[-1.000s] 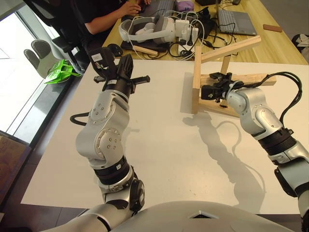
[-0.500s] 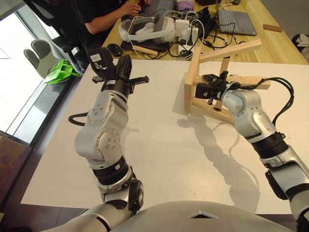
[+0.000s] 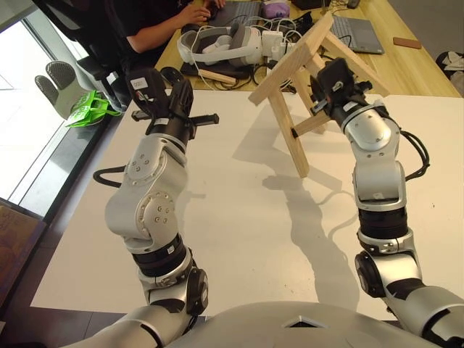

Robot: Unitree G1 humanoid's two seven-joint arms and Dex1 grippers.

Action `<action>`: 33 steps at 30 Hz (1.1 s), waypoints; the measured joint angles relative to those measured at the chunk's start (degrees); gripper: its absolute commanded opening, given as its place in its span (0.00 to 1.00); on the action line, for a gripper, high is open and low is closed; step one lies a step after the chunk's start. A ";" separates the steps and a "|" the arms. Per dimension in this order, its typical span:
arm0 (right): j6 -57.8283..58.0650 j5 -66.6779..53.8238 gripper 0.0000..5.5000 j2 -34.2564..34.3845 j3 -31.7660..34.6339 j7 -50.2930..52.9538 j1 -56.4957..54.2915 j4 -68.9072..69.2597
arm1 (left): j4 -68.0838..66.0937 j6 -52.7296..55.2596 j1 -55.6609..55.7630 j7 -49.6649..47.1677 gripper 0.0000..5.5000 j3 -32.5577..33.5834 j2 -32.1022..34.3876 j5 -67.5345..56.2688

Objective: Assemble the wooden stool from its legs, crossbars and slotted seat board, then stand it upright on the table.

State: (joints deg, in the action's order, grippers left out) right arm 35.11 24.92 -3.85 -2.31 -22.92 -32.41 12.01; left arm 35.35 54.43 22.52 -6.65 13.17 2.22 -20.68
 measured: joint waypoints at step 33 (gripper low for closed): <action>28.80 -42.04 0.75 -7.39 8.35 -12.73 26.83 35.71 | 3.16 -0.66 -6.10 -0.02 0.01 -1.94 1.03 0.83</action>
State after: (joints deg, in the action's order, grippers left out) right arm 63.91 -17.12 -11.23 6.04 -35.65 -5.58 47.73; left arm 38.52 53.77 16.42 -6.67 11.23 3.25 -19.85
